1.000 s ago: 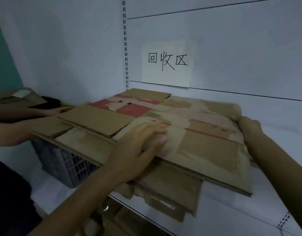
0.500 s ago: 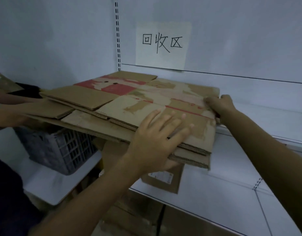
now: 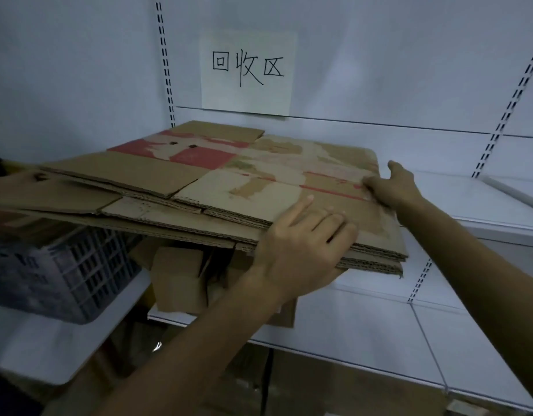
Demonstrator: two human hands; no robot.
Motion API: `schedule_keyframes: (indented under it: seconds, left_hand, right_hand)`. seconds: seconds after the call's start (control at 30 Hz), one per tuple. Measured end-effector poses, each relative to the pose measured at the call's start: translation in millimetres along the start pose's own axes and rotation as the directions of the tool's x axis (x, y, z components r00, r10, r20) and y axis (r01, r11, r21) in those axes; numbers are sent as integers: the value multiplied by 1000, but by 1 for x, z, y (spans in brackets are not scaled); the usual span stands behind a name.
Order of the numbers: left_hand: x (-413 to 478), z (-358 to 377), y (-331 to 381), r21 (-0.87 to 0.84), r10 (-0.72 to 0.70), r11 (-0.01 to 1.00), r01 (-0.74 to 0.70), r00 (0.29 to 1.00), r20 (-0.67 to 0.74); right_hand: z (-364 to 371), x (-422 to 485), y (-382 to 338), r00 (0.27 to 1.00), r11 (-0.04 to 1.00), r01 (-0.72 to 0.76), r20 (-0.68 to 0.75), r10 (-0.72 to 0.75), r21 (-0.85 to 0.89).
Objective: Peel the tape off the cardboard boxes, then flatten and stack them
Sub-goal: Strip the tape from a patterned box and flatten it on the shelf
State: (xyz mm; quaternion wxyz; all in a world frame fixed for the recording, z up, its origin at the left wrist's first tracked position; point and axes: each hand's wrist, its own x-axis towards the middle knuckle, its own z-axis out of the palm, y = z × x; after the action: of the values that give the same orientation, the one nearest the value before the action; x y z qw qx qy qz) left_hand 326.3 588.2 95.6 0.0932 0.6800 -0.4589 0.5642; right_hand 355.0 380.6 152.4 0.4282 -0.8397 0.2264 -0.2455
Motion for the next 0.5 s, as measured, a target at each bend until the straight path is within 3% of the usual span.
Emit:
schedule_keyframes:
  seconds: [0.17,0.33,0.4,0.5]
  left_hand:
    - [5,6,-3,15,4,1000,-3,997,-71]
    - [-10,2,6,-4,41,999,-41,999,-31]
    - [-11,0,8,-15,40,999,-40,999,17]
    - [-9,-1,5,9,50,999,-51,996,71]
  right_hand:
    - [-2,-18,-4,923,946,232,357,-141,-227]
    - [-6,-15,1,898,909,291,412,-153,-297]
    - [-9,-18,2,896,939,274,409,-170,-209]
    - [-8,-34,9,932,974,137,311,-188,180]
